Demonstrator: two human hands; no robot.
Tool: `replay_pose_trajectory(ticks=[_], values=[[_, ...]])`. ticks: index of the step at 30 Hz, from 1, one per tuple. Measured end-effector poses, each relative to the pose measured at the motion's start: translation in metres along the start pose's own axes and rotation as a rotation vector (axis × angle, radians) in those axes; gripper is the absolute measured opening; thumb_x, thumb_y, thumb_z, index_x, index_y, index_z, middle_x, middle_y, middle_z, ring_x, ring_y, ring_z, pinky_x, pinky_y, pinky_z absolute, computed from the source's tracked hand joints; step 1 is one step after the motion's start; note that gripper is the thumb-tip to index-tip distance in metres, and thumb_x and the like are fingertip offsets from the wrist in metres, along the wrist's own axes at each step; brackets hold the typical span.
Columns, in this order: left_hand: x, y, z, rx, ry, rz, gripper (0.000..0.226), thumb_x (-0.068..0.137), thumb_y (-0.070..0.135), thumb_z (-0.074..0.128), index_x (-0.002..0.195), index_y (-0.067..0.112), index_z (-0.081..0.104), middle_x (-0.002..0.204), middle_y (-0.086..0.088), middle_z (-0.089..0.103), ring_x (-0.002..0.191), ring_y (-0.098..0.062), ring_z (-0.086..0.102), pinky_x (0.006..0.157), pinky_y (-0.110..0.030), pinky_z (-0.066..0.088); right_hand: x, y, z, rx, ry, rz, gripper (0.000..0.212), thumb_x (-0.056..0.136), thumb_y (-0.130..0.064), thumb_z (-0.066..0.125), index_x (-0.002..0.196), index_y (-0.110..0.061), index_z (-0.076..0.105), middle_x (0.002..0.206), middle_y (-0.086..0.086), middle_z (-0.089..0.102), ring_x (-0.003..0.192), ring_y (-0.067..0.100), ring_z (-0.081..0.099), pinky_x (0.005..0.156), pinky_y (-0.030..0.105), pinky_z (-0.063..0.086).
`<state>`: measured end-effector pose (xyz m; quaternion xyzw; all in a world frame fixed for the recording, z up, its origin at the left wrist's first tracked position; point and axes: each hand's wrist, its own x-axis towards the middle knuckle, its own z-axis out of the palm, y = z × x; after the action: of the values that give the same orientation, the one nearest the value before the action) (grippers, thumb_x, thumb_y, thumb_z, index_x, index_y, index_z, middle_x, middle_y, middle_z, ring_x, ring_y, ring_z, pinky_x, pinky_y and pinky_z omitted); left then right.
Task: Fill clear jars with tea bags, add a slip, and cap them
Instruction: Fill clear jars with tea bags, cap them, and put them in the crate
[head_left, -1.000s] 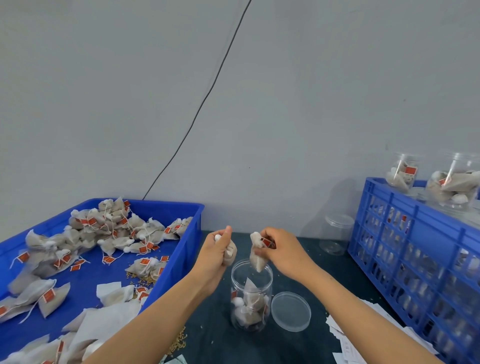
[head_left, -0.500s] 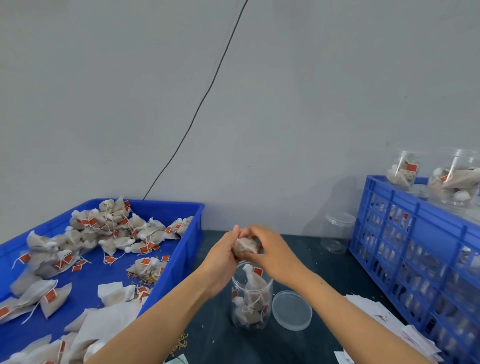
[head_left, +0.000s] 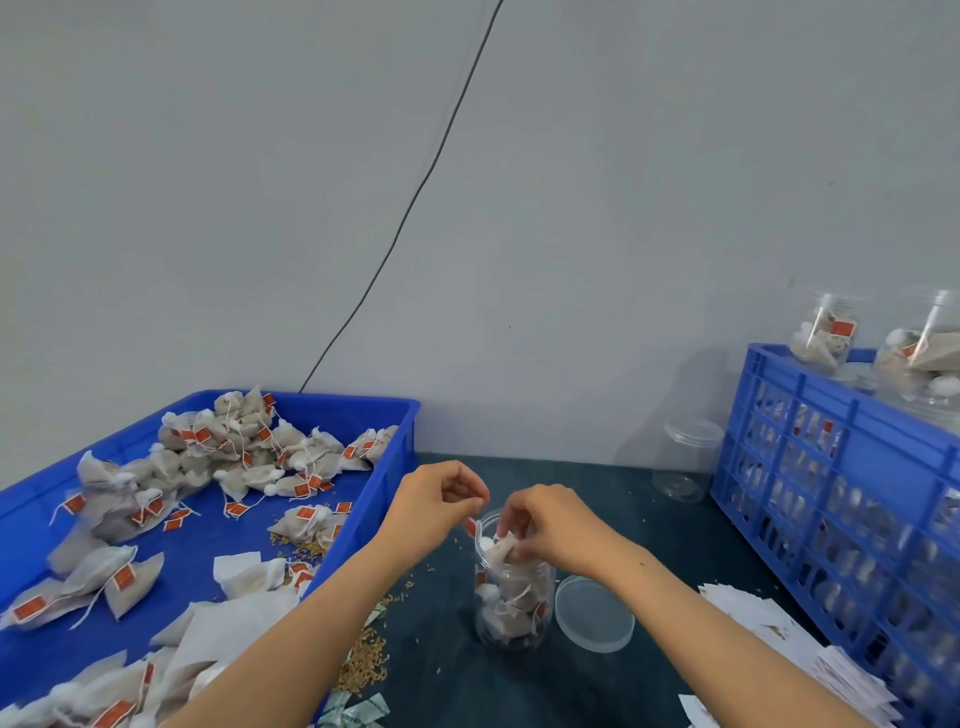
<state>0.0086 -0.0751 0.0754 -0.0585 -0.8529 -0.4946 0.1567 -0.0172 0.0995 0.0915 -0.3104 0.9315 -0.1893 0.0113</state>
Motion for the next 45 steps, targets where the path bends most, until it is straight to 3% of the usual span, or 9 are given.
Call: replay_pose_trajectory(ticks=[5, 8, 13, 20, 28, 33, 38, 41, 45], values=[[0.001, -0.006, -0.009, 0.028, 0.05, -0.041, 0.013, 0.084, -0.002, 0.067, 0.085, 0.011, 0.069, 0.086, -0.004, 0.073, 0.077, -0.014, 0.069, 0.072, -0.019, 0.055, 0.006, -0.016, 0.001, -0.219, -0.108, -0.066, 0.021, 0.077, -0.002, 0.057, 0.083, -0.015, 0.072, 0.087, 0.005, 0.071, 0.084, 0.027, 0.063, 0.068, 0.028, 0.046], [0.001, -0.008, -0.012, 0.024, 0.067, -0.064, 0.012, 0.086, -0.002, 0.065, 0.086, 0.01, 0.068, 0.088, -0.004, 0.073, 0.08, -0.014, 0.066, 0.073, -0.024, 0.056, 0.01, -0.022, 0.001, -0.317, -0.241, -0.046, 0.022, 0.077, 0.002, 0.049, 0.072, -0.015, 0.062, 0.062, 0.005, 0.05, 0.069, 0.031, 0.047, 0.048, 0.025, 0.032], [-0.001, -0.011, -0.011, 0.053, 0.052, -0.079, 0.011, 0.089, -0.001, 0.062, 0.09, 0.008, 0.068, 0.089, -0.003, 0.072, 0.083, -0.016, 0.067, 0.075, -0.024, 0.056, 0.016, -0.022, -0.009, -0.262, -0.419, 0.044, 0.021, 0.085, -0.001, 0.049, 0.088, -0.009, 0.069, 0.081, 0.01, 0.059, 0.075, 0.027, 0.047, 0.054, 0.027, 0.034], [0.0, -0.012, -0.006, 0.089, 0.024, -0.069, 0.016, 0.089, -0.002, 0.059, 0.089, 0.012, 0.067, 0.088, 0.001, 0.072, 0.081, -0.013, 0.067, 0.069, -0.018, 0.054, 0.008, -0.012, -0.013, -0.088, -0.007, 0.039, 0.042, 0.084, 0.006, 0.043, 0.101, -0.017, 0.074, 0.11, 0.003, 0.07, 0.098, 0.021, 0.065, 0.089, 0.037, 0.053], [0.0, -0.017, -0.004, 0.146, -0.022, -0.064, 0.028, 0.088, -0.004, 0.055, 0.082, 0.021, 0.064, 0.084, 0.008, 0.071, 0.074, -0.004, 0.066, 0.066, -0.013, 0.049, 0.007, -0.024, -0.003, -0.36, -0.379, 0.036, 0.029, 0.091, -0.008, 0.046, 0.114, -0.007, 0.065, 0.094, 0.011, 0.056, 0.079, 0.026, 0.047, 0.054, 0.029, 0.032], [-0.001, -0.015, -0.01, 0.235, -0.073, -0.091, 0.025, 0.09, -0.004, 0.052, 0.086, 0.017, 0.063, 0.087, 0.004, 0.07, 0.078, -0.007, 0.066, 0.07, -0.015, 0.052, 0.004, -0.027, -0.012, -0.27, -0.182, 0.052, 0.036, 0.086, 0.0, 0.046, 0.106, -0.015, 0.072, 0.11, 0.011, 0.067, 0.096, 0.029, 0.062, 0.079, 0.034, 0.05], [-0.005, -0.005, -0.017, 0.297, -0.08, -0.13, 0.026, 0.086, -0.007, 0.048, 0.088, 0.013, 0.065, 0.091, -0.001, 0.072, 0.08, -0.013, 0.068, 0.078, -0.026, 0.056, -0.002, -0.028, 0.002, -0.493, -0.288, 0.084, 0.025, 0.091, -0.008, 0.046, 0.066, -0.01, 0.051, 0.073, 0.004, 0.051, 0.074, 0.028, 0.049, 0.053, 0.03, 0.034], [-0.011, 0.003, -0.02, 0.387, -0.14, -0.156, 0.026, 0.086, -0.006, 0.048, 0.09, 0.011, 0.066, 0.095, -0.002, 0.072, 0.078, -0.009, 0.065, 0.077, -0.025, 0.054, 0.001, -0.036, -0.002, -0.496, -0.356, 0.111, 0.02, 0.095, -0.013, 0.045, 0.094, -0.004, 0.063, 0.098, 0.01, 0.062, 0.083, 0.028, 0.053, 0.064, 0.031, 0.038], [-0.029, 0.019, -0.026, 0.681, -0.304, -0.124, 0.02, 0.09, 0.003, 0.053, 0.101, 0.012, 0.067, 0.105, -0.001, 0.069, 0.094, -0.015, 0.065, 0.078, -0.023, 0.049, -0.003, -0.042, -0.014, -0.414, -0.227, 0.048, 0.021, 0.093, -0.014, 0.046, 0.093, -0.006, 0.066, 0.084, 0.006, 0.057, 0.084, 0.03, 0.055, 0.059, 0.029, 0.039]])
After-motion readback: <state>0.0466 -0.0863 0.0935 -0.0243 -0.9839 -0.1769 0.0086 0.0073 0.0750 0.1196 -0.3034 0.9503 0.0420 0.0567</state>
